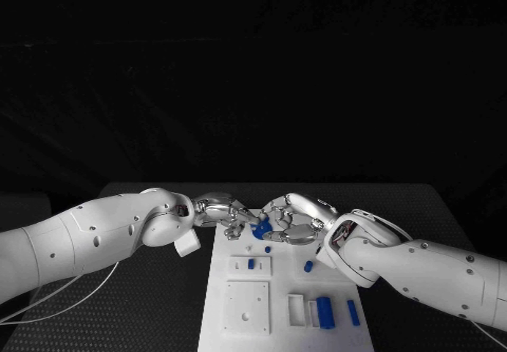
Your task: Assemble the parts on the task board
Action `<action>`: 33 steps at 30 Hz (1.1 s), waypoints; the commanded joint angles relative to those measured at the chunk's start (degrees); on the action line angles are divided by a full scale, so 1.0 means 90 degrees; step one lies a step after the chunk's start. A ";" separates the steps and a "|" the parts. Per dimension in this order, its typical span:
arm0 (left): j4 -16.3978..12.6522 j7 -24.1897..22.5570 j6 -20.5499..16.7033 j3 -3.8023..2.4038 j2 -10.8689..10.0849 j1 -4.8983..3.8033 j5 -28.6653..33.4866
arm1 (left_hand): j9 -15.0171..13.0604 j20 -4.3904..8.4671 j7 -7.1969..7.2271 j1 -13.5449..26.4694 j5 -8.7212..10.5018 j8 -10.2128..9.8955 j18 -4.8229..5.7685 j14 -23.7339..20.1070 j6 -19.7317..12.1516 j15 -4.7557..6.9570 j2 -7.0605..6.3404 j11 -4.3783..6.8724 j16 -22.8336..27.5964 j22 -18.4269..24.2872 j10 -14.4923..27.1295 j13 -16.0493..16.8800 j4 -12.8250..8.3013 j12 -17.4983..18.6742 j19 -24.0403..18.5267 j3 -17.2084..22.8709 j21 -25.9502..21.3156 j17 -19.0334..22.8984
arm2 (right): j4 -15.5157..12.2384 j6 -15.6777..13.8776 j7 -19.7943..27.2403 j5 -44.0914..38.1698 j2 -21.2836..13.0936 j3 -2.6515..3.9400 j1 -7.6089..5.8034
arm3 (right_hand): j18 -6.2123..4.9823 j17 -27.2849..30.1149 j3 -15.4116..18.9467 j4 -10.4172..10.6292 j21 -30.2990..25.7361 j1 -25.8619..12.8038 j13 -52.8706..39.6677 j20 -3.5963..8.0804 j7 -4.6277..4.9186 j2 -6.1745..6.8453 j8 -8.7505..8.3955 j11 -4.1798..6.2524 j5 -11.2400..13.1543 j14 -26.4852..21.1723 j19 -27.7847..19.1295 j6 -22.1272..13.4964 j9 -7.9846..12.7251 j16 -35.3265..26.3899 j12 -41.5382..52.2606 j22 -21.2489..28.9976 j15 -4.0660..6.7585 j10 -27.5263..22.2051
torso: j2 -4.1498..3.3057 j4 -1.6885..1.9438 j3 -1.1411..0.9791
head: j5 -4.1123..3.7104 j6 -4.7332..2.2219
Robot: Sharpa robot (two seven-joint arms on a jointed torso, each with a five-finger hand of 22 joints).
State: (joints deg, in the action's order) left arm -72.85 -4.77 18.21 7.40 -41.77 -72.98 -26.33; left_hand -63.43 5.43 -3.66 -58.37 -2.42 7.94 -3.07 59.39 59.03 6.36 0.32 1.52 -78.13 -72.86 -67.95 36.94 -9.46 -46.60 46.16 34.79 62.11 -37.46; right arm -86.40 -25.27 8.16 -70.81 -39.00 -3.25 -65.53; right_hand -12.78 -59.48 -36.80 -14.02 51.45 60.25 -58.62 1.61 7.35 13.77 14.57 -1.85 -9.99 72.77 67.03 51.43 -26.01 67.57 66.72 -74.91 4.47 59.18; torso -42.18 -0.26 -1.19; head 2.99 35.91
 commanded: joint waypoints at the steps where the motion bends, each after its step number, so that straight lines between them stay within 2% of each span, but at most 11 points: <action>1: -0.0043 -0.0149 0.0286 0.0000 0.0006 0.0011 -0.0236 | -0.0013 0.0822 -0.0052 -0.0262 -0.0042 -0.0013 0.0124 -0.0200 0.0022 0.0161 0.0166 0.0059 -0.0036 -0.0011 0.0103 0.0007 -0.0108 -0.0052 -0.0051 0.0026 -0.0036 0.0008 | -0.0081 -0.0205 0.0270 0.0193 0.0010 0.0002 0.0007 | -0.0247 -0.0007 0.0046 0.0002 -0.0037 -0.0038 0.0010 -0.0002 0.0153 -0.0021 -0.0023 -0.0038 -0.0041 -0.0006 -0.0032 -0.0200 0.0006 -0.0036 0.0023 -0.0116 -0.0037 -0.0009 | -0.0003 -0.0002 0.0001 | 0.0010 -0.0007; 9: -0.0115 -0.0117 0.0377 0.0000 -0.0006 0.0015 -0.0312 | -0.0007 0.0823 -0.0073 -0.0307 -0.0044 -0.0013 0.0123 -0.0187 0.0055 0.0150 0.0157 0.0043 -0.0057 -0.0019 0.0096 0.0004 -0.0144 -0.0069 -0.0038 0.0016 -0.0030 0.0014 | -0.0114 -0.0443 0.0212 0.0015 0.0011 0.0002 0.0018 | -0.0247 -0.0009 0.0077 0.0006 -0.0035 -0.0046 0.0011 0.0000 0.0153 -0.0055 -0.0017 -0.0038 -0.0039 -0.0001 -0.0020 -0.0195 0.0006 -0.0030 0.0032 -0.0114 -0.0038 -0.0006 | -0.0002 0.0000 0.0005 | 0.0013 0.0002; 14: -0.0122 -0.0126 0.0370 0.0000 0.0001 0.0015 -0.0290 | -0.0005 0.0823 -0.0074 -0.0308 -0.0044 -0.0014 0.0124 -0.0184 0.0060 0.0149 0.0155 0.0042 -0.0060 -0.0020 0.0094 0.0003 -0.0146 -0.0071 -0.0036 0.0012 -0.0029 0.0016 | -0.0128 -0.0434 0.0192 -0.0143 0.0038 0.0002 0.0024 | -0.0247 -0.0011 0.0093 0.0000 -0.0039 -0.0011 0.0017 0.0010 0.0135 -0.0071 0.0022 -0.0022 0.0088 0.0008 -0.0005 -0.0135 -0.0005 -0.0024 0.0043 -0.0108 -0.0024 0.0003 | -0.0002 0.0005 0.0007 | 0.0016 0.0009; 18: -0.0114 -0.0127 0.0366 0.0000 -0.0001 0.0015 -0.0221 | -0.0004 0.0821 -0.0075 -0.0304 -0.0043 -0.0014 0.0125 -0.0182 0.0064 0.0147 0.0156 0.0040 -0.0061 -0.0020 0.0093 0.0001 -0.0142 -0.0072 -0.0033 0.0005 -0.0029 0.0018 | -0.0109 -0.0384 0.0137 -0.0236 0.0052 -0.0004 0.0025 | -0.0247 -0.0009 0.0031 -0.0023 -0.0050 0.0100 0.0031 0.0018 0.0082 -0.0085 0.0122 0.0028 0.0312 0.0015 0.0005 0.0035 -0.0044 -0.0025 0.0051 -0.0104 0.0023 0.0021 | 0.0000 0.0002 0.0006 | 0.0022 0.0031; 23: -0.0113 -0.0139 0.0347 0.0000 -0.0006 0.0015 -0.0127 | -0.0003 0.0820 -0.0076 -0.0300 -0.0042 -0.0015 0.0126 -0.0182 0.0068 0.0146 0.0158 0.0039 -0.0063 -0.0021 0.0093 -0.0001 -0.0138 -0.0073 -0.0030 0.0000 -0.0029 0.0020 | -0.0113 -0.0274 0.0090 -0.0464 0.0054 -0.0021 0.0026 | -0.0247 -0.0007 -0.0032 -0.0029 -0.0053 0.0169 0.0047 0.0018 0.0003 -0.0079 0.0248 0.0102 0.0429 0.0024 0.0015 0.0251 -0.0110 -0.0028 0.0050 -0.0107 0.0092 0.0041 | 0.0000 0.0000 0.0010 | 0.0018 0.0040; 33: -0.0091 -0.0182 0.0203 0.0000 -0.0012 0.0014 0.0143 | -0.0001 0.0818 -0.0078 -0.0291 -0.0041 -0.0017 0.0128 -0.0180 0.0074 0.0144 0.0160 0.0037 -0.0064 -0.0021 0.0094 -0.0004 -0.0129 -0.0074 -0.0028 -0.0011 -0.0029 0.0024 | -0.0159 -0.0229 0.0087 -0.0570 0.0053 -0.0042 0.0035 | -0.0246 -0.0004 -0.0018 -0.0063 -0.0050 0.0167 0.0065 0.0022 -0.0097 -0.0075 0.0394 0.0197 0.0424 0.0034 0.0022 0.0487 -0.0224 -0.0035 0.0046 -0.0114 0.0182 0.0073 | 0.0000 0.0003 0.0002 | 0.0017 0.0065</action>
State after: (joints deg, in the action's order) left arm -73.59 -5.30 20.26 7.43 -41.90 -72.87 -27.05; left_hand -63.35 5.43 -4.30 -59.27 -2.58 7.60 -3.07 58.90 59.05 6.14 0.16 1.69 -78.36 -72.98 -67.80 36.91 -9.98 -46.99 46.17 34.35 62.11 -37.33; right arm -87.67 -28.09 8.96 -74.45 -38.55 -3.62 -65.27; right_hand -12.79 -59.51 -36.78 -14.39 51.24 61.42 -58.11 1.41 5.91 13.28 17.95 -0.48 -6.21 73.11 67.04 55.05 -27.95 67.57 66.93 -74.90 5.65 59.92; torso -42.18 -0.25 -1.12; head 3.20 36.44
